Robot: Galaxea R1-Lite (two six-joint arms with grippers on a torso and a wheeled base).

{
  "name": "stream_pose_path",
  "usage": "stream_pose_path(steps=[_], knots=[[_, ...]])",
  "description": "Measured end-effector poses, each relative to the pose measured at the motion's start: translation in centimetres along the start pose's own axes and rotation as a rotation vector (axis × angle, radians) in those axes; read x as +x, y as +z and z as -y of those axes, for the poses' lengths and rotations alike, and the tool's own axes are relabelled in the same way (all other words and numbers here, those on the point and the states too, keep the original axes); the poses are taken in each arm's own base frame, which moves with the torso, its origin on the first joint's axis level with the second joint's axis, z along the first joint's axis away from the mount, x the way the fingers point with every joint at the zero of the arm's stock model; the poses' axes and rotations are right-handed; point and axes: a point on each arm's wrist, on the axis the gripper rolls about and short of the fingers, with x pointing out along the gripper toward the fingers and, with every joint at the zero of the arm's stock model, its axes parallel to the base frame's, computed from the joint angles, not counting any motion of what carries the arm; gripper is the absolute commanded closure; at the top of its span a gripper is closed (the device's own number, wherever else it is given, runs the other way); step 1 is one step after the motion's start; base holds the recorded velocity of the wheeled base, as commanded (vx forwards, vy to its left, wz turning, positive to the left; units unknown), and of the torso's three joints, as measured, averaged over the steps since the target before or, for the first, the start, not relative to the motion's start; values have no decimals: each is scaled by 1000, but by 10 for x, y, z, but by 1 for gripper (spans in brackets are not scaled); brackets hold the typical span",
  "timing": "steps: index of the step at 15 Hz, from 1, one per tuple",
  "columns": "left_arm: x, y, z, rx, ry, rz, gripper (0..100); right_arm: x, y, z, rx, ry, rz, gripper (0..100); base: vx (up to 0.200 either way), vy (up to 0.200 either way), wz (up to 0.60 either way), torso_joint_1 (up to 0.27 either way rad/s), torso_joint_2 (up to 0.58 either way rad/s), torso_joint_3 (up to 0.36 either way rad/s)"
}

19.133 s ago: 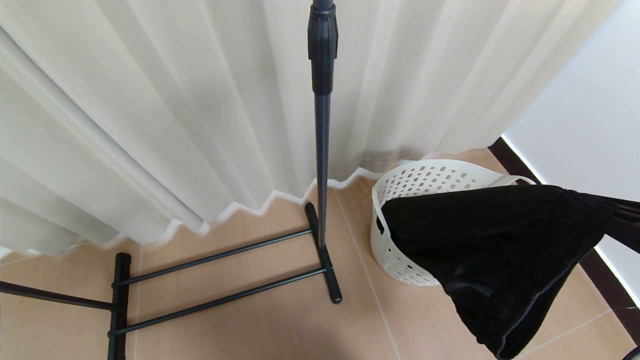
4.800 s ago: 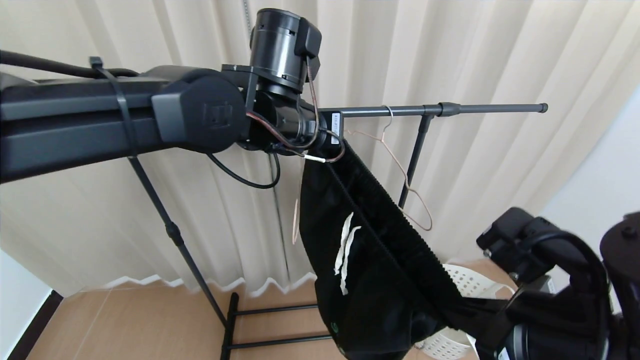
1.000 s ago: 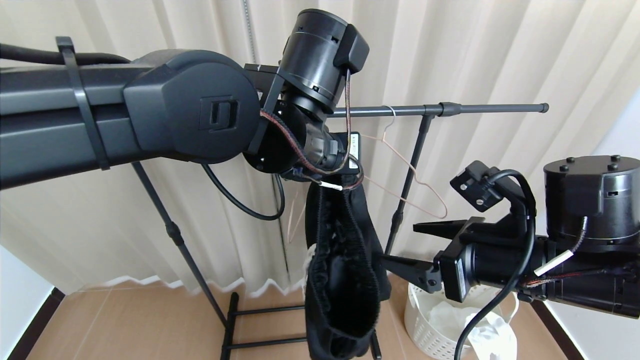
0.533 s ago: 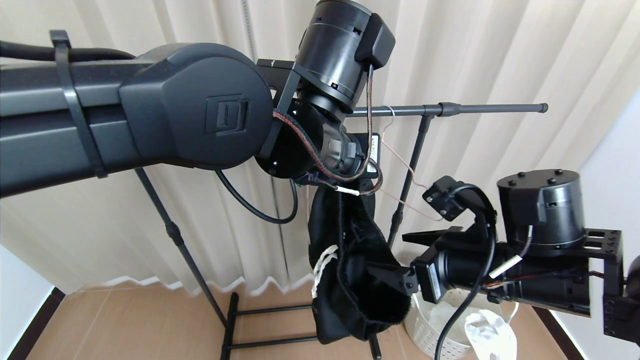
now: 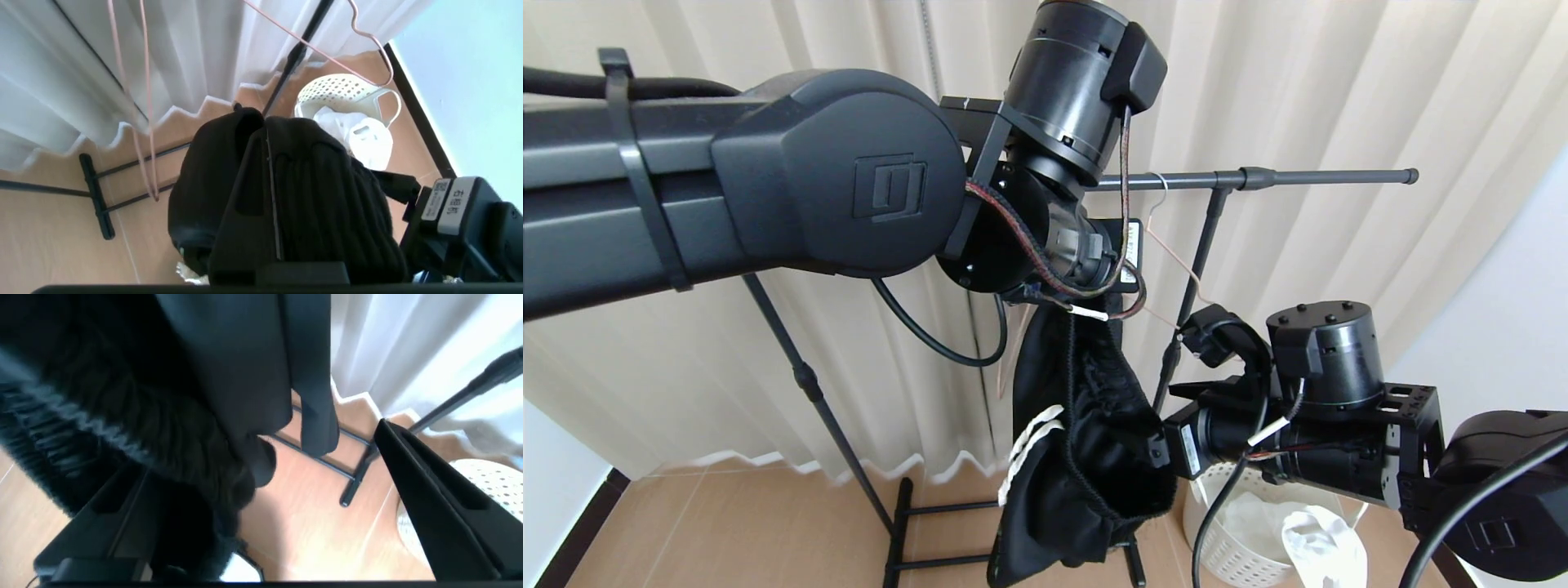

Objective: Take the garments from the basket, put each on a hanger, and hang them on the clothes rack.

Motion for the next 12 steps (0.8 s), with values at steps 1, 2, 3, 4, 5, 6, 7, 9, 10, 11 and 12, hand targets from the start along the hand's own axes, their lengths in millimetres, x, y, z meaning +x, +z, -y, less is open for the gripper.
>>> stream_pose_path(steps=[1, 2, 3, 4, 5, 6, 7, 9, 10, 11, 12], knots=[[0, 0, 0, 0, 1, -1, 100, 0, 0, 1, 2, -4, -1, 0, 0, 0, 0, 0, 0, 0], [0, 0, 0, 0, 0, 0, 100, 1, -1, 2, 4, -7, -3, 0, 0, 0, 0, 0, 0, 0], [0, 0, 0, 0, 0, -1, 100, 1, -1, 3, 6, -11, -3, 100, 0, 0, 0, 0, 0, 0], [0, 0, 0, 0, 0, -1, 100, 0, 0, 6, 11, -19, -1, 100, 0, 0, 0, 0, 0, 0], [0, -1, 0, 1, 0, -3, 100, 0, 1, 8, 14, -25, 4, 100, 0, 0, 0, 0, 0, 0], [1, -2, -1, 4, 5, -12, 100, -2, 3, 12, 18, -34, 11, 100, 0, 0, 0, 0, 0, 0], [1, -4, -3, 13, 15, -32, 100, -6, 6, 16, 25, -47, 27, 100, 0, 0, 0, 0, 0, 0], [-1, -11, -8, 38, 44, -99, 100, -15, 13, 26, 40, -78, 61, 100, 0, 0, 0, 0, 0, 0], [0, -13, -12, 44, 58, -121, 100, -19, 16, 32, 48, -96, 80, 100, 0, 0, 0, 0, 0, 0], [1, -14, -16, 46, 73, -138, 100, -24, 20, 37, 53, -111, 98, 100, 0, 0, 0, 0, 0, 0], [5, -17, -21, 48, 90, -157, 100, -29, 24, 41, 57, -124, 115, 100, 0, 0, 0, 0, 0, 0]])
